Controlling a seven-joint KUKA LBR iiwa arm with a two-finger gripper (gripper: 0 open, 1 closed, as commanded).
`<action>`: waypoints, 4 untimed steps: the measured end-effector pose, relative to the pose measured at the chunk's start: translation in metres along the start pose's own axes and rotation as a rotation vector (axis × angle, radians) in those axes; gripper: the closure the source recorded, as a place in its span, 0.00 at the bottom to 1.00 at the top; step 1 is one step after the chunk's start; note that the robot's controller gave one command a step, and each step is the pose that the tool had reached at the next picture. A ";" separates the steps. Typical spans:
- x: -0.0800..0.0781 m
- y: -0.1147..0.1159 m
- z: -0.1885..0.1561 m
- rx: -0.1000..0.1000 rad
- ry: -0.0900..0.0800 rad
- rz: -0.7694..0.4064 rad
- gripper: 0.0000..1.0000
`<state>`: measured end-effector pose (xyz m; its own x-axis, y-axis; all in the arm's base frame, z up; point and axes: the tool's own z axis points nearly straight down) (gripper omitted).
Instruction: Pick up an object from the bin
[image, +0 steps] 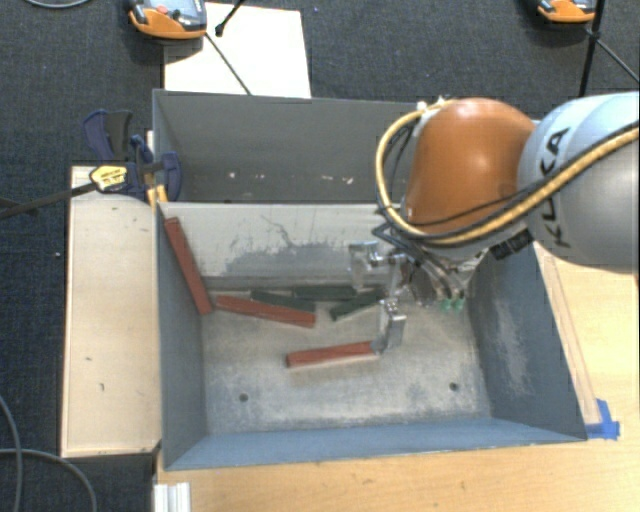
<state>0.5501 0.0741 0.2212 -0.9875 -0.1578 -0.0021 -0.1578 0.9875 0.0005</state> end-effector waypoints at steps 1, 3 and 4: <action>0.014 -0.008 0.041 0.001 -0.006 -0.074 0.00; 0.062 0.000 0.151 0.001 0.002 0.025 1.00; 0.062 0.000 0.151 0.001 0.002 0.025 1.00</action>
Offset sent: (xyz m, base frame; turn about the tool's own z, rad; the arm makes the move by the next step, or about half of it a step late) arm 0.0315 -0.0220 -0.1209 -0.0990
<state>0.4895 0.0645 0.0702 -0.9910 -0.1335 -0.0002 -0.1335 0.9910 0.0000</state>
